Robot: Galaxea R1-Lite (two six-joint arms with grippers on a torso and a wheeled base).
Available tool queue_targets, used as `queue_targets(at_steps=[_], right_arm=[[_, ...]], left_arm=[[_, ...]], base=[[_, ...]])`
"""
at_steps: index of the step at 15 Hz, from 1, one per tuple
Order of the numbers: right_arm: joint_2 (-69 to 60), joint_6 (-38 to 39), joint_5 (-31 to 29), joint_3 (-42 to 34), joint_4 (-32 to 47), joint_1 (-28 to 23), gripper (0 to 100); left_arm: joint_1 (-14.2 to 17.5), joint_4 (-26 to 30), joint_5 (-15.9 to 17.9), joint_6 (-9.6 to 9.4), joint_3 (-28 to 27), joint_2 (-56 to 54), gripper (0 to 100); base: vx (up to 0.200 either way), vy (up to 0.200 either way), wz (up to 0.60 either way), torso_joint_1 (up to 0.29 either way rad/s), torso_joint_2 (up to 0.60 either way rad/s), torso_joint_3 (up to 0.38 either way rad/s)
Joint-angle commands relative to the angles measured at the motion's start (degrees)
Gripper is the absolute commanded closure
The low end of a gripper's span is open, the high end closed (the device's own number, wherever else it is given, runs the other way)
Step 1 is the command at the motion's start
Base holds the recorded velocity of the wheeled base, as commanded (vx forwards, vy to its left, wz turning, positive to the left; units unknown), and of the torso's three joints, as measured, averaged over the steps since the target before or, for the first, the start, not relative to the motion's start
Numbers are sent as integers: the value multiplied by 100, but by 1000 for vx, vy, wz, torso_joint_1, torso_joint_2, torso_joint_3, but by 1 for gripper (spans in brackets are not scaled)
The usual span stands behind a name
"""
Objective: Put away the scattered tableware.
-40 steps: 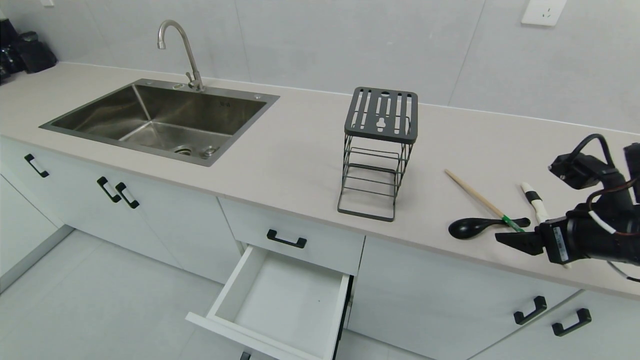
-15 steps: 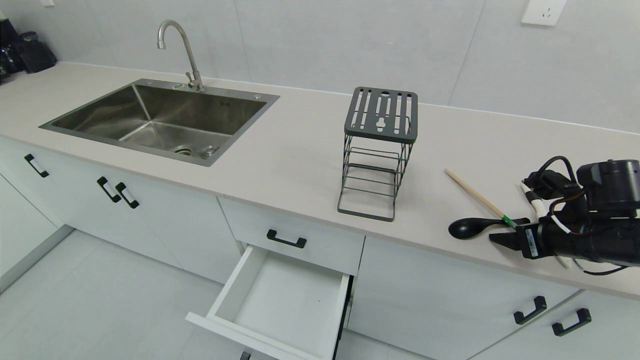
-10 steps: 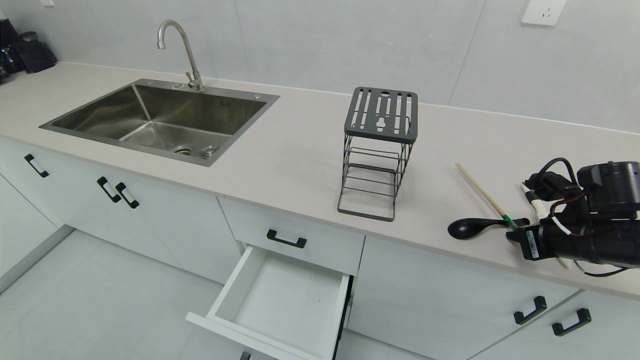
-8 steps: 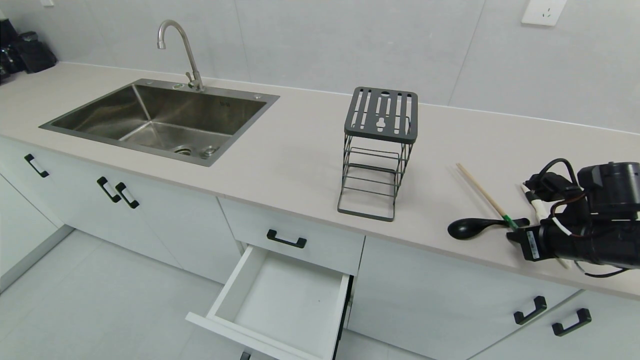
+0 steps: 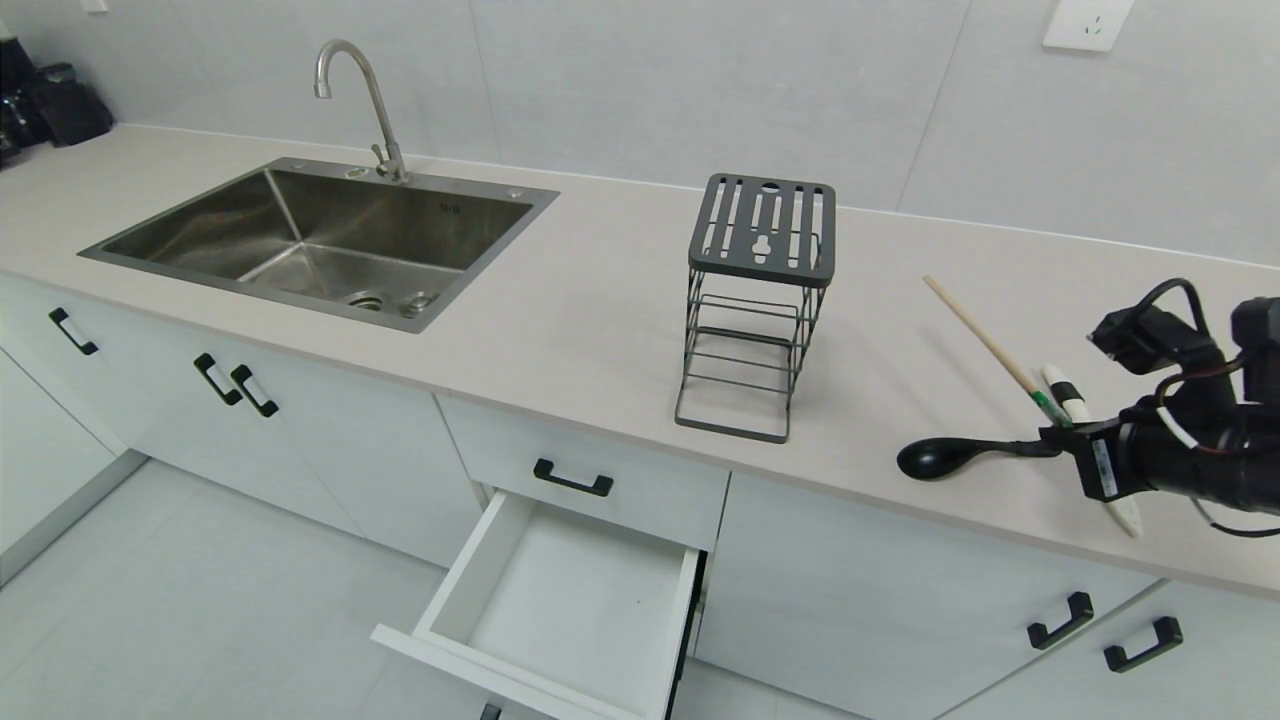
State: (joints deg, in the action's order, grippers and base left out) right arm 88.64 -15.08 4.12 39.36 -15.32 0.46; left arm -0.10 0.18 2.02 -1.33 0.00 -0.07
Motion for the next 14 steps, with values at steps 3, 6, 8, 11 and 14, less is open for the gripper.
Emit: queue_targets(at_steps=[3, 6, 8, 11, 14], right_arm=[[-831, -215, 335, 511, -58, 367, 100], [-1068, -223, 634, 1504, -58, 859, 100], [-1147, -223, 836, 1759, -67, 1131, 100], [-1332, -557, 1196, 1618, -58, 1518, 100], [-1455, -795, 1671, 1073, -50, 2151, 100]], left_arm=[[1, -9, 0, 1, 0, 7, 0], [1, -1, 9, 1, 0, 7, 0], [1, -1, 0, 1, 0, 7, 0], [1, -1, 9, 1, 0, 7, 0], [1, -1, 9, 1, 0, 7, 0]], base=[[0, 0, 0, 0, 0, 0], [0, 0, 0, 0, 0, 0], [0, 0, 0, 0, 0, 0], [0, 0, 0, 0, 0, 0], [0, 0, 0, 0, 0, 0]])
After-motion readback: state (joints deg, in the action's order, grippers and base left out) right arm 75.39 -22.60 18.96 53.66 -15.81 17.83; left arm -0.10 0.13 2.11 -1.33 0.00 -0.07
